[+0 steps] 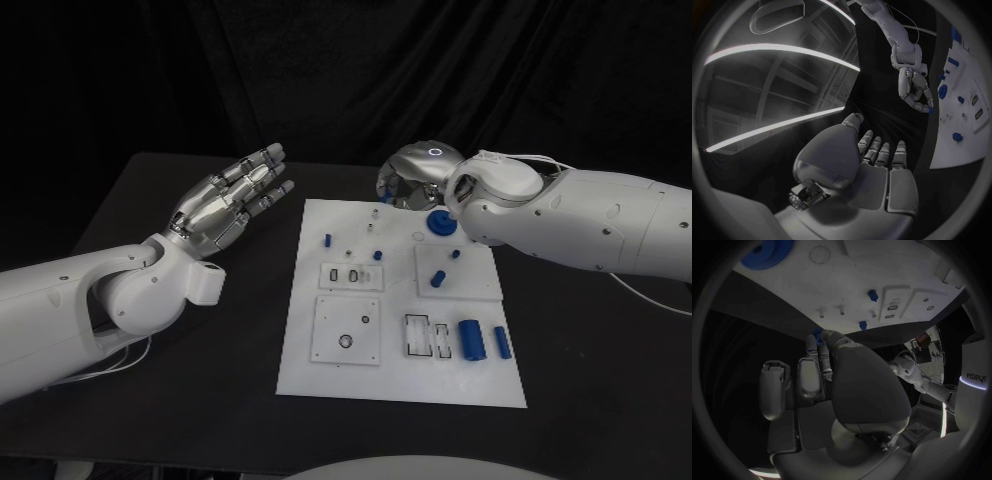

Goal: Assemble the parts on the task board

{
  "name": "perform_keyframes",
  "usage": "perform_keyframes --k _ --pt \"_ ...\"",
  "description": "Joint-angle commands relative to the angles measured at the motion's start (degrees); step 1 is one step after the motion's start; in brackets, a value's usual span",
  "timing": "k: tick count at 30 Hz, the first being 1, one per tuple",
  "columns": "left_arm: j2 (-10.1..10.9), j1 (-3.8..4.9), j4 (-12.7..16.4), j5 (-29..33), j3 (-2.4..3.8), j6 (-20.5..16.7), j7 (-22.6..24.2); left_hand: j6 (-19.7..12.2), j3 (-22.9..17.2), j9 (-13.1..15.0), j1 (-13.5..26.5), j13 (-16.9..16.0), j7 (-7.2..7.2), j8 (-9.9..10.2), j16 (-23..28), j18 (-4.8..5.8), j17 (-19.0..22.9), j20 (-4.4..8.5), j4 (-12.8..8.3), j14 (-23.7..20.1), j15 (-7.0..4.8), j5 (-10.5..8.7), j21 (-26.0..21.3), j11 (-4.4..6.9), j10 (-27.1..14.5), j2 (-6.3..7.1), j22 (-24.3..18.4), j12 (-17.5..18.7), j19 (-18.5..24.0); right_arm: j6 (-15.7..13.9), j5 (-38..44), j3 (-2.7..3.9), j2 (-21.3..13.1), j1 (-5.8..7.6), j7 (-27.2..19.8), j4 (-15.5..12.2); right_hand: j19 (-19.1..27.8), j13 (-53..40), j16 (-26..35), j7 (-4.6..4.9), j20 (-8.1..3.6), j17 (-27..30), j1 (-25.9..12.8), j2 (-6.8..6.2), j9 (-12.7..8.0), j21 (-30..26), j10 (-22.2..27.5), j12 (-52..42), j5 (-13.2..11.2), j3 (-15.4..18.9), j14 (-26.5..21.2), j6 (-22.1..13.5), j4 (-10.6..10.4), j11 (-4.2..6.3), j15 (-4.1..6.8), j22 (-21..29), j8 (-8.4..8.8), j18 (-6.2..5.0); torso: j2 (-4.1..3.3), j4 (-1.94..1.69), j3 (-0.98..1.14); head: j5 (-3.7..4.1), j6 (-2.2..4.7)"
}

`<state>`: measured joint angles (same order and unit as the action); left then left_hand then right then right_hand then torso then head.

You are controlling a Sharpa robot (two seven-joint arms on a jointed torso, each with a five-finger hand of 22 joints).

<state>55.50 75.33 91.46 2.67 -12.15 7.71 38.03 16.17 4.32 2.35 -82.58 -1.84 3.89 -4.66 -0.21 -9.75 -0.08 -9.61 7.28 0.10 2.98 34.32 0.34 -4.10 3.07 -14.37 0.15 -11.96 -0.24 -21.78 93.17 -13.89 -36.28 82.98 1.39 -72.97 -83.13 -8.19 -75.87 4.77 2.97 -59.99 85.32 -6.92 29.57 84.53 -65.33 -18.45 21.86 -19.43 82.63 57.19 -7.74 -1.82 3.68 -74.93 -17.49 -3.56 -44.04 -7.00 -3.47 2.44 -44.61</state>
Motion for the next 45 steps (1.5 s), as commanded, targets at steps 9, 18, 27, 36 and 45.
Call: perform_keyframes --k 9,18,27,36,45 --pt "-0.79 0.06 -0.73 -0.57 0.05 0.44 1.75 -0.15 -0.43 -0.04 0.42 0.09 0.14 -0.03 0.11 -0.52 -0.01 -0.05 0.24 0.04 0.21 0.04 -0.18 0.12 -0.1 -0.39 0.0 0.36 0.0 2.43 -0.85 0.06 1.56 -0.81 -0.25 2.65 -0.06 0.17 0.03 0.44 0.18 -0.04 0.07 0.21 0.64 -0.42 -0.05 1.53 -0.28 0.09 0.09 -0.5 0.16 -0.16 -0.51 -6.28 1.54 1.0 -0.83 -0.8 0.03 1.4 0.68" --pt "-0.79 0.06 -0.82 -0.58 0.05 0.58 1.42 -0.06 -0.62 -0.02 0.36 0.09 0.31 -0.08 0.07 -0.52 -0.05 -0.25 0.12 0.1 0.42 -0.01 -0.16 -0.08 -0.11 -0.42 0.01 0.36 -0.03 2.83 -0.86 0.08 2.06 -0.93 -0.2 2.99 -0.04 0.26 0.09 0.49 0.3 0.01 0.05 0.17 0.43 -0.46 0.12 2.17 -0.45 0.08 0.03 -0.83 0.13 -0.32 -0.6 -6.3 2.23 0.99 -1.1 -0.71 -0.14 1.44 1.1" --pt "-0.85 0.06 -0.92 -0.58 0.05 0.77 1.05 -0.01 -0.71 -0.01 0.34 0.1 0.4 -0.09 0.04 -0.52 -0.08 -0.37 0.06 0.14 0.57 -0.07 -0.14 -0.21 -0.14 -0.42 0.03 0.42 -0.06 3.41 -0.86 0.09 2.49 -0.99 -0.1 3.28 0.03 0.29 0.14 0.51 0.35 0.05 0.13 0.18 0.3 -0.53 0.23 2.55 -0.49 0.03 -0.01 -1.05 0.16 -0.39 -0.64 -6.24 2.64 0.97 -0.82 -0.79 -0.09 1.56 0.67" --pt "-1.05 0.05 -1.25 -0.58 0.05 1.17 0.59 0.07 -0.87 0.0 0.33 0.09 0.54 -0.13 -0.01 -0.53 -0.12 -0.63 -0.04 0.22 0.8 -0.11 -0.11 -0.39 -0.15 -0.43 0.06 0.4 -0.12 4.61 -0.86 0.09 2.7 -1.1 0.28 3.45 0.12 0.34 0.28 0.52 0.45 0.22 0.13 0.12 0.03 -0.64 0.48 3.3 -0.55 -0.02 -0.15 -1.57 0.16 -0.54 -0.73 -6.19 3.51 0.94 -0.85 -0.72 -0.1 1.59 0.46" --pt "-1.2 0.05 -1.51 -0.58 0.05 1.51 0.25 0.11 -0.91 0.01 0.33 0.09 0.58 -0.15 -0.03 -0.53 -0.14 -0.69 -0.06 0.25 0.86 -0.12 -0.1 -0.44 -0.15 -0.44 0.07 0.38 -0.13 5.4 -0.86 0.1 3.43 -1.52 0.67 4.6 0.33 0.4 0.43 0.5 0.62 0.37 0.17 0.05 -0.31 -0.85 1.16 4.37 -0.56 -0.12 -0.35 -2.24 0.18 -0.85 -0.91 -6.03 4.62 0.87 -0.85 -0.69 -0.1 1.55 0.24"
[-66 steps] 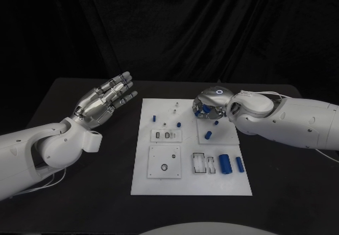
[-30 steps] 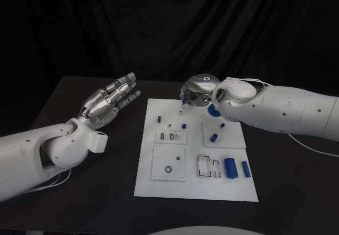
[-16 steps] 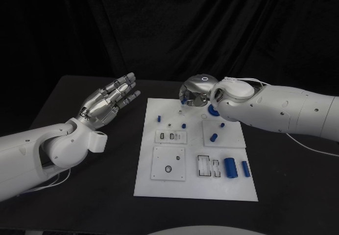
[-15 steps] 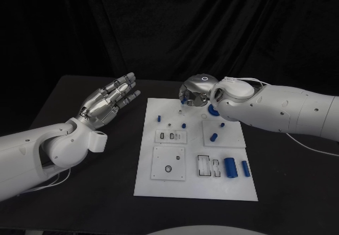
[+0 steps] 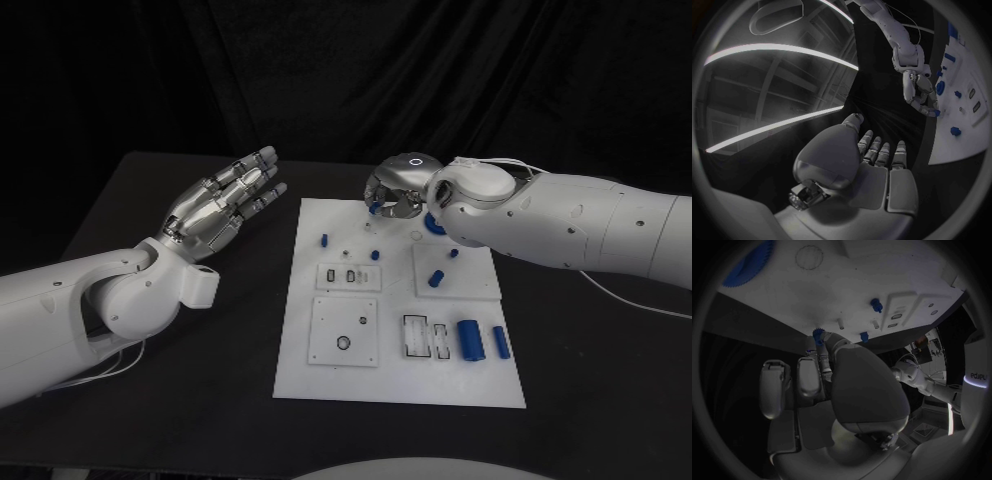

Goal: Assemble the parts on the task board

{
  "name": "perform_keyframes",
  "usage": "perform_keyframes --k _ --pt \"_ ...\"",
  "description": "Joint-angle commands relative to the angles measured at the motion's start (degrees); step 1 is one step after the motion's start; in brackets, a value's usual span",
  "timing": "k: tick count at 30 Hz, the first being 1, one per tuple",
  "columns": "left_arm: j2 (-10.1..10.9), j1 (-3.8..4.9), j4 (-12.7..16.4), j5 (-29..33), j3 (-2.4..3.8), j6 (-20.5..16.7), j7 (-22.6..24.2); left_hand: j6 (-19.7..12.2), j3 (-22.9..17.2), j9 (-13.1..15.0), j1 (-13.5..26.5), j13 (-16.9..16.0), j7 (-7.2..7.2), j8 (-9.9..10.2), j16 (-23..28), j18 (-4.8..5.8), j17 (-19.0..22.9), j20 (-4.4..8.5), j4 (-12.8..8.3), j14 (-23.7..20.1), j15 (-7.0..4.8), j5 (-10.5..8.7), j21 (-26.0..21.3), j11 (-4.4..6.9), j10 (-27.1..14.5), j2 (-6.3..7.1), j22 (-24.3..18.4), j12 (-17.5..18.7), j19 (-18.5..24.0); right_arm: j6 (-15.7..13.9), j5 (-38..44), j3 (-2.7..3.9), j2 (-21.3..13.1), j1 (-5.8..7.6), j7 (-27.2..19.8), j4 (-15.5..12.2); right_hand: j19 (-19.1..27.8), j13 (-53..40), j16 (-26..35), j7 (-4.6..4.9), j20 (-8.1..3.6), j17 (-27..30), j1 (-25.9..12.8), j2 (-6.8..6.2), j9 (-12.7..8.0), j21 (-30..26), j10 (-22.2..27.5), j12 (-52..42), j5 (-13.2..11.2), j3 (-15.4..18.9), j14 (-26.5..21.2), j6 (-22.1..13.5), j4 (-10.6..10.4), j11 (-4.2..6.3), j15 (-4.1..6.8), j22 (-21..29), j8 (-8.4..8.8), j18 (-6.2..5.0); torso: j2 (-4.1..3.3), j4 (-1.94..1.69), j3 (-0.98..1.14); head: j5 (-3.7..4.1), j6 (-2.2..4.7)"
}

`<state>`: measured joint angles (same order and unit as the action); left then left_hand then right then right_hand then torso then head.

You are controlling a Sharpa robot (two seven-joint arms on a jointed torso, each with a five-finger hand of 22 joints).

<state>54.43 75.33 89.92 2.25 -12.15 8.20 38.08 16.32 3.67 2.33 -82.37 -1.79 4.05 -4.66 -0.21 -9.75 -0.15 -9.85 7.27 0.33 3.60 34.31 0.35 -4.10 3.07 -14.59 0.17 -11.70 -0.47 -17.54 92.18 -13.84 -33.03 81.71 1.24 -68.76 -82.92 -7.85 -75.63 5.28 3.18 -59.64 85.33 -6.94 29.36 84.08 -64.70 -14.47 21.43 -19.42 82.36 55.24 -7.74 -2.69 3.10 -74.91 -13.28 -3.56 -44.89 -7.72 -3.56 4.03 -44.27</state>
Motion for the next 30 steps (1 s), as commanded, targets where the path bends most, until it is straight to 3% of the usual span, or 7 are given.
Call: perform_keyframes --k 1,16,18,21,22,27,30 --pt "-0.15 0.05 0.0 -0.16 0.05 1.05 0.16 0.05 -0.35 0.04 0.12 0.04 0.49 -0.2 -0.06 -0.54 -0.1 -0.58 -0.09 0.06 0.37 -0.14 -0.09 -0.55 -0.15 -0.23 0.06 0.13 0.09 1.23 0.14 0.04 0.31 -0.32 0.86 0.59 0.21 0.06 0.25 -0.01 0.46 0.08 0.17 0.05 -0.17 -0.48 0.8 0.66 -0.1 -0.15 -0.14 -0.43 0.19 -0.08 -0.4 -5.99 0.66 0.85 -0.01 0.0 -0.01 -0.01 -0.13" --pt "-0.33 0.04 -0.29 -0.16 0.05 1.39 -0.23 0.09 -0.67 0.06 0.16 -0.01 0.6 -0.25 -0.2 -0.55 -0.21 -0.91 -0.19 0.26 0.76 -0.12 -0.04 -0.86 -0.03 -0.34 0.1 -0.14 0.0 1.16 1.93 0.05 1.39 -1.15 1.14 2.32 0.55 -0.06 0.49 -0.28 0.64 0.4 0.15 0.16 -0.56 -0.79 2.29 1.68 -0.13 -0.22 -0.53 -1.52 0.23 -0.28 -0.54 -5.76 2.07 0.75 0.01 -0.04 -0.02 -0.01 -0.3" --pt "-0.33 0.04 -0.36 -0.16 0.05 1.41 -0.3 0.09 -0.67 0.06 0.16 -0.01 0.6 -0.25 -0.2 -0.55 -0.21 -0.91 -0.19 0.26 0.76 -0.12 -0.04 -0.86 -0.03 -0.34 0.1 -0.14 0.0 1.17 2.1 0.05 1.46 -1.22 1.01 2.37 0.79 -0.13 0.68 -1.63 0.86 0.7 -0.18 -0.04 -1.53 -1.04 4.13 2.59 -1.35 -0.29 -0.81 -4.62 -0.03 -0.65 -0.82 -5.61 4.4 0.69 0.02 0.01 -0.03 -0.07 -0.39" --pt "-0.3 0.04 -0.38 -0.16 0.05 1.39 -0.35 0.09 -0.67 0.06 0.16 -0.01 0.6 -0.25 -0.2 -0.55 -0.21 -0.91 -0.19 0.26 0.76 -0.12 -0.04 -0.86 -0.03 -0.34 0.1 -0.14 0.0 0.92 2.21 0.05 1.48 -1.26 0.97 2.39 1.34 -0.04 1.09 -2.8 1.16 1.33 -0.72 -0.51 -3.09 -1.58 7.33 4.02 -4.15 -0.25 -1.31 -8.49 -0.51 -1.03 -1.18 -5.12 7.31 0.51 0.01 0.0 -0.03 -0.01 -0.41" --pt "-0.28 0.04 -0.38 -0.16 0.05 1.38 -0.36 0.09 -0.67 0.06 0.16 -0.01 0.6 -0.25 -0.2 -0.55 -0.21 -0.91 -0.19 0.26 0.76 -0.12 -0.04 -0.86 -0.03 -0.34 0.1 -0.14 0.0 0.75 2.22 0.05 1.46 -1.27 0.99 2.39 1.73 0.13 1.35 -4.06 1.34 1.74 -0.88 -0.78 -4.11 -1.97 9.43 4.93 -4.91 -0.19 -1.62 -10.89 -0.66 -1.28 -1.35 -4.76 8.94 0.39 0.01 0.0 -0.03 -0.01 -0.41" --pt "-0.05 0.04 -0.29 -0.16 0.05 1.29 -0.45 0.09 -0.67 0.06 0.16 -0.01 0.6 -0.25 -0.2 -0.55 -0.21 -0.91 -0.19 0.26 0.76 -0.12 -0.04 -0.86 -0.03 -0.34 0.1 -0.14 0.0 -1.04 2.28 0.1 0.9 -1.24 1.08 2.07 3.68 0.3 2.96 -5.82 1.71 4.36 -0.63 -0.82 -7.29 -3.97 16.26 6.97 -5.83 1.24 -3.33 -16.21 -0.06 -1.47 -1.63 -2.88 9.69 -0.24 0.02 -0.01 -0.02 -0.01 -0.31" --pt "0.24 0.03 -0.17 -0.16 0.05 1.17 -0.55 0.09 -0.67 0.06 0.16 -0.01 0.6 -0.25 -0.2 -0.55 -0.21 -0.91 -0.19 0.26 0.76 -0.12 -0.04 -0.86 -0.03 -0.34 0.1 -0.14 0.0 -2.76 2.29 0.19 -0.01 -0.89 1.11 1.21 4.37 0.12 3.65 -5.62 1.76 5.42 -0.3 -0.6 -7.96 -4.73 17.58 6.93 -5.61 1.73 -3.99 -16.32 0.3 -1.44 -1.66 -2.22 9.57 -0.46 0.02 0.04 -0.02 0.02 -0.06"
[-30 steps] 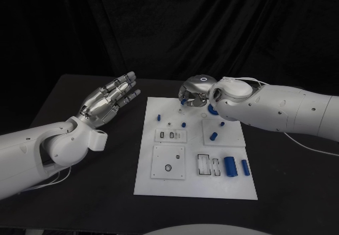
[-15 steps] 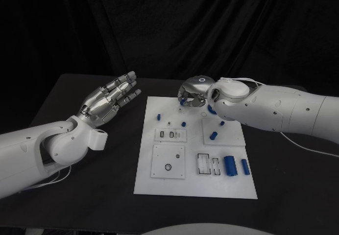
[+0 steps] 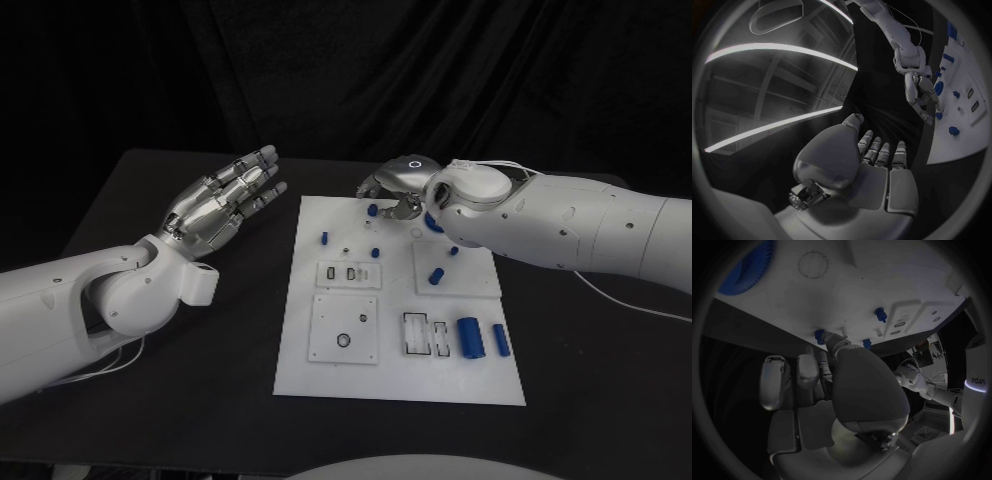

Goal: Assemble the parts on the task board

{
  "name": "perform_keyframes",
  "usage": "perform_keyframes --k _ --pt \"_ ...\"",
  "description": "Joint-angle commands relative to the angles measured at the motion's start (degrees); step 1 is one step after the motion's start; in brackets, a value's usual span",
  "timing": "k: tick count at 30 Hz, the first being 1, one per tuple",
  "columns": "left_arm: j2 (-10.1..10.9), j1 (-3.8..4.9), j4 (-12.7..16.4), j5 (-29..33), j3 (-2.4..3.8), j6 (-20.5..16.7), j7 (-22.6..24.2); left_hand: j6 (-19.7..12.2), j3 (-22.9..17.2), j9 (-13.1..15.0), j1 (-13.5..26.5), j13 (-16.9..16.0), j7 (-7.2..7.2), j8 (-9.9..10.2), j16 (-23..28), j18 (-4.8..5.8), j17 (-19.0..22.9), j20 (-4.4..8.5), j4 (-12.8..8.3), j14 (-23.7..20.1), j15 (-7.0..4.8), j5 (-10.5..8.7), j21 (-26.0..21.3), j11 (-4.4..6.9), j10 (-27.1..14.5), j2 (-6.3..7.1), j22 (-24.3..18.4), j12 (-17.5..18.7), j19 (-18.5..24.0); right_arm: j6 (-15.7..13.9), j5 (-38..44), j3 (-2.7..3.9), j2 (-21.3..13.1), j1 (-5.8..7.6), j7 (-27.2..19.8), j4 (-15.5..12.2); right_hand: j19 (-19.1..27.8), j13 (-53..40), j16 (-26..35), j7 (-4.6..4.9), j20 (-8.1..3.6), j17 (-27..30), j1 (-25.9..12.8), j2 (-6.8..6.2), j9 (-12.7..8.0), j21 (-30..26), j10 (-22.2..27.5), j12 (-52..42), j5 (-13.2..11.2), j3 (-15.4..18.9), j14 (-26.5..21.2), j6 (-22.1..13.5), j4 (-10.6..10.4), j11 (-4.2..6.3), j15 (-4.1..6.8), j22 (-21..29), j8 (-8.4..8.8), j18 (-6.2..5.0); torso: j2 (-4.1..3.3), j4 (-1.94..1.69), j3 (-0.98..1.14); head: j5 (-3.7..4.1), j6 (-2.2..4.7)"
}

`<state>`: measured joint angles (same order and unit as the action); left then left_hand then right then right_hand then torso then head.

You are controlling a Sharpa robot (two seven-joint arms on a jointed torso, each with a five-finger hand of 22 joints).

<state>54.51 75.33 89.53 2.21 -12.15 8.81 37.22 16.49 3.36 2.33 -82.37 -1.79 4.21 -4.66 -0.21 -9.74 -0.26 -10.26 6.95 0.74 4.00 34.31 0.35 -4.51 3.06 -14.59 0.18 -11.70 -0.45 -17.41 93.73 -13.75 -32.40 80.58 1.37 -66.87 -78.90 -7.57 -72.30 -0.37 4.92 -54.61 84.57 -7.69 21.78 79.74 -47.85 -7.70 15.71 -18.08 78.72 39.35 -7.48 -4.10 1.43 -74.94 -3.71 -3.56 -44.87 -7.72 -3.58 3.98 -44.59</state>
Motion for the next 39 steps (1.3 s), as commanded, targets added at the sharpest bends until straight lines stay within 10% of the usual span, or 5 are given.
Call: perform_keyframes --k 1,11,17,27,39 --pt "0.24 0.04 0.25 -0.12 0.05 0.53 0.29 -0.01 -0.44 0.08 0.17 0.0 0.44 -0.28 -0.22 -0.55 -0.11 -0.57 0.1 -0.12 0.41 -0.1 -0.03 -0.49 -0.02 -0.38 0.1 -0.13 -0.03 -3.46 0.74 0.13 -1.12 0.52 1.05 -1.2 0.37 -0.25 0.35 0.03 0.02 0.42 0.51 0.22 -0.57 -0.43 0.74 -0.01 0.17 0.49 -0.4 -0.63 0.1 -0.01 0.02 -2.18 0.05 -0.47 0.0 0.06 0.01 0.06 0.29" --pt "0.9 0.04 0.58 0.05 0.05 -0.07 0.13 0.1 -0.48 0.09 0.17 -0.01 0.44 -0.32 -0.23 -0.55 -0.12 -0.59 0.09 -0.1 0.43 -0.09 -0.02 -0.49 -0.01 -0.39 0.11 -0.17 -0.05 -3.43 0.75 0.2 -8.9 5.44 3.4 -9.59 1.24 -3.71 2.14 2.96 -0.31 3.11 1.16 1.28 -1.83 -1.86 -6.48 -7.55 1.14 0.77 -1.45 4.0 0.25 0.74 0.58 -1.29 -1.45 -0.81 0.04 0.17 -0.01 -0.16 0.34" --pt "0.7 0.04 0.55 0.64 0.05 -0.19 0.05 0.18 -0.53 0.11 0.17 -0.02 0.43 -0.35 -0.25 -0.56 -0.13 -0.62 0.05 -0.07 0.42 -0.03 0.0 -0.47 0.01 -0.37 0.13 -0.23 -0.08 -1.28 0.75 -0.18 -14.53 6.67 4.04 -13.89 5.35 -29.03 12.16 3.82 -2.11 14.85 0.31 1.46 -3.88 -9.35 -2.47 -40.05 -0.02 2.94 -5.44 8.2 -0.2 3.7 2.27 4.26 -1.18 -2.23 -0.01 0.26 -0.01 0.22 0.34" --pt "0.67 0.03 0.23 0.81 0.05 0.07 -0.09 0.2 -0.59 0.11 0.16 -0.01 0.41 -0.37 -0.26 -0.57 -0.14 -0.65 0.03 -0.05 0.41 0.04 -0.01 -0.45 0.01 -0.4 0.12 -0.22 -0.06 -1.27 -0.56 -0.4 -19.77 3.93 5.54 -15.81 -1.74 -79.96 -12.89 5.07 -1.59 -26.21 -7.89 2.42 -3.75 -0.43 -39.08 -81.17 -3.73 8.09 7.19 13.04 -6.04 3.96 1.57 -5.64 -1.97 0.3 -0.04 -0.06 -0.03 1.55 0.53" --pt "0.51 -0.01 -0.14 0.83 0.05 0.54 -0.19 0.15 -0.66 0.11 0.17 -0.01 0.38 -0.36 -0.29 -0.57 -0.15 -0.67 0.02 -0.02 0.44 0.04 -0.02 -0.44 0.0 -0.42 0.11 -0.19 -0.05 -0.06 -0.79 -0.42 -20.84 0.81 8.43 -15.33 -7.34 -82.43 -17.7 5.82 -1.14 -35.39 -9.33 2.11 -5.49 6.23 -42.15 -82.3 -3.8 10.67 11.28 11.47 -7.77 3.56 1.19 -11.78 -0.05 2.17 0.0 0.06 0.01 1.62 0.32"
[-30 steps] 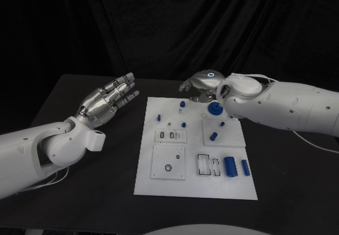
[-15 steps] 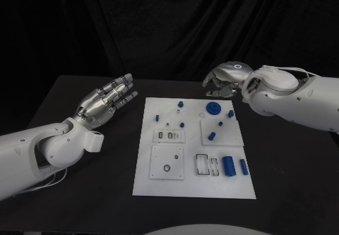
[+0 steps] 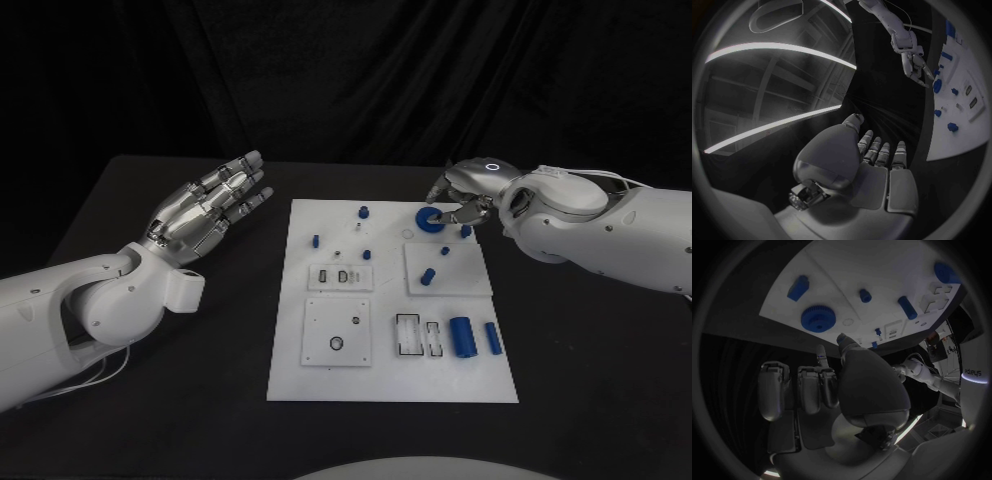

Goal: Assemble the parts on the task board

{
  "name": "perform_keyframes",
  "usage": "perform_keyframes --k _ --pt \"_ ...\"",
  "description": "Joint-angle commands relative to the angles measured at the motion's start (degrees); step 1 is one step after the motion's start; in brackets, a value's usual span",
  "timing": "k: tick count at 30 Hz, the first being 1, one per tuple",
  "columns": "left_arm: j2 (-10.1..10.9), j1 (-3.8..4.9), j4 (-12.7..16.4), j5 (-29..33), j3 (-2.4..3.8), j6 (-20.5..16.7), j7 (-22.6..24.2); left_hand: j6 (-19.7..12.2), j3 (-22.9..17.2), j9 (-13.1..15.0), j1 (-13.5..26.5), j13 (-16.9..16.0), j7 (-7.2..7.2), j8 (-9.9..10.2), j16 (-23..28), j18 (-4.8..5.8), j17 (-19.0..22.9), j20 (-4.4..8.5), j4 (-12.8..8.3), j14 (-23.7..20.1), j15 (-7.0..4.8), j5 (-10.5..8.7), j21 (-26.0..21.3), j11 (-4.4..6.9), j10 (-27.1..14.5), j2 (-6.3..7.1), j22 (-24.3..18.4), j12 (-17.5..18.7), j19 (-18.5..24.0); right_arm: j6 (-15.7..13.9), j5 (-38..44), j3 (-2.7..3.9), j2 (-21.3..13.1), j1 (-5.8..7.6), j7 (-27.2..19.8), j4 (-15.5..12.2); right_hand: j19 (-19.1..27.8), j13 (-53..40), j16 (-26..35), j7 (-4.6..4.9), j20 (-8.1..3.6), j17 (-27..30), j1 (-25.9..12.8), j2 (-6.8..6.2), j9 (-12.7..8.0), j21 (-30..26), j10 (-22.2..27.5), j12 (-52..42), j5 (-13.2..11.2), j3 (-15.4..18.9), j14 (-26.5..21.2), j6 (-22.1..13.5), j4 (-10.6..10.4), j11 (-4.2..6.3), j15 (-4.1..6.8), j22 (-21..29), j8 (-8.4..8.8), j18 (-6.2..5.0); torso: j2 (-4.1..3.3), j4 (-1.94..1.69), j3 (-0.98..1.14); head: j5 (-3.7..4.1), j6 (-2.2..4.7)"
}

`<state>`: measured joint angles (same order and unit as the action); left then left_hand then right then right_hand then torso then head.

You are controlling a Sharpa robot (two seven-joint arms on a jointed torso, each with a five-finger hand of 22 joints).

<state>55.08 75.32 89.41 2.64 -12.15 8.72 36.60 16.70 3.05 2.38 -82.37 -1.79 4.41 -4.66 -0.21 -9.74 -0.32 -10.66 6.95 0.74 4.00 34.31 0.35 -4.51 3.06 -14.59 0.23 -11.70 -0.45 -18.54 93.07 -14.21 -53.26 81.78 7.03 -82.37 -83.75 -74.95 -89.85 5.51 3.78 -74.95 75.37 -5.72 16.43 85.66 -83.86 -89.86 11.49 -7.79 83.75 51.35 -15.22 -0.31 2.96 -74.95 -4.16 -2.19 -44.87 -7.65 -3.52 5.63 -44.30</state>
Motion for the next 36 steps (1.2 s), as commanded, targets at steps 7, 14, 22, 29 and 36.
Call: perform_keyframes --k 7,14,22,29,36 --pt "-0.12 -0.01 -0.14 0.41 0.05 0.72 0.46 -0.28 -0.4 0.02 0.18 0.02 0.14 -0.29 -0.3 -0.57 -0.1 -0.28 0.0 0.0 0.49 0.0 -0.01 -0.43 -0.05 -0.43 0.06 -0.08 -0.06 1.83 -0.13 0.04 0.6 -1.16 3.51 1.1 -2.35 -15.05 -0.15 0.55 0.24 -15.05 0.76 0.22 -1.15 0.17 -6.14 -0.14 1.29 0.34 6.25 -2.57 0.49 -0.7 -0.67 -11.74 0.63 0.74 0.03 -0.19 -0.05 0.12 0.01" --pt "-0.15 -0.04 -0.25 0.41 0.05 0.84 0.39 -0.46 -0.47 -0.01 0.19 0.03 0.0 -0.23 -0.3 -0.57 -0.1 -0.3 -0.02 0.01 0.52 -0.02 -0.01 -0.4 -0.12 -0.42 0.06 0.02 -0.06 2.27 -0.13 0.04 0.99 -1.38 3.9 2.01 -2.15 -15.05 -0.15 0.78 0.58 -15.05 2.17 0.52 -2.16 -0.07 -6.14 -0.14 3.6 -0.07 6.25 -3.48 1.52 -0.97 -0.97 -11.67 0.47 0.66 0.06 -0.1 -0.07 0.12 -0.22" --pt "-0.16 -0.06 -0.37 0.41 0.05 0.94 0.26 -0.54 -0.52 -0.02 0.19 0.05 -0.09 -0.21 -0.31 -0.57 -0.1 -0.32 -0.04 0.01 0.55 -0.02 -0.01 -0.37 -0.17 -0.41 0.06 0.1 -0.06 2.28 -0.14 0.04 1.11 -1.41 3.95 2.52 -1.97 -15.05 -0.15 0.43 0.55 -15.05 3.46 0.83 -3.2 -0.3 -6.14 -0.14 6.7 -0.75 6.25 -4.47 2.63 -0.74 -0.84 -11.62 0.48 0.59 0.05 -0.17 -0.06 0.24 -0.16" --pt "-0.27 -0.07 -0.51 0.41 0.05 1.11 0.13 -0.46 -0.57 -0.01 0.2 0.04 -0.09 -0.23 -0.32 -0.57 -0.11 -0.33 -0.05 0.03 0.58 -0.01 -0.01 -0.37 -0.18 -0.42 0.06 0.07 -0.06 3.03 -0.14 0.04 1.36 -1.43 3.98 2.86 -1.95 -15.05 -0.15 0.07 0.33 -15.05 3.8 0.98 -3.59 -0.36 -6.14 -0.14 8.36 -1.15 6.25 -4.43 3.0 -0.4 -0.55 -11.65 0.23 0.58 0.06 -0.15 -0.05 0.21 -0.21" --pt "-0.37 -0.09 -0.63 0.41 0.05 1.28 -0.01 -0.49 -0.6 -0.01 0.2 0.04 -0.07 -0.23 -0.33 -0.56 -0.11 -0.35 -0.06 0.04 0.61 -0.01 0.0 -0.37 -0.19 -0.43 0.07 0.06 -0.08 3.51 -0.14 0.04 1.69 -1.6 3.98 3.23 -1.88 -15.05 -0.15 0.17 0.28 -15.05 3.57 0.8 -3.69 -0.47 -6.14 -0.14 7.28 -1.05 6.25 -3.93 3.02 -0.46 -0.55 -11.63 0.05 0.56 0.08 -0.12 -0.07 0.13 -0.27"
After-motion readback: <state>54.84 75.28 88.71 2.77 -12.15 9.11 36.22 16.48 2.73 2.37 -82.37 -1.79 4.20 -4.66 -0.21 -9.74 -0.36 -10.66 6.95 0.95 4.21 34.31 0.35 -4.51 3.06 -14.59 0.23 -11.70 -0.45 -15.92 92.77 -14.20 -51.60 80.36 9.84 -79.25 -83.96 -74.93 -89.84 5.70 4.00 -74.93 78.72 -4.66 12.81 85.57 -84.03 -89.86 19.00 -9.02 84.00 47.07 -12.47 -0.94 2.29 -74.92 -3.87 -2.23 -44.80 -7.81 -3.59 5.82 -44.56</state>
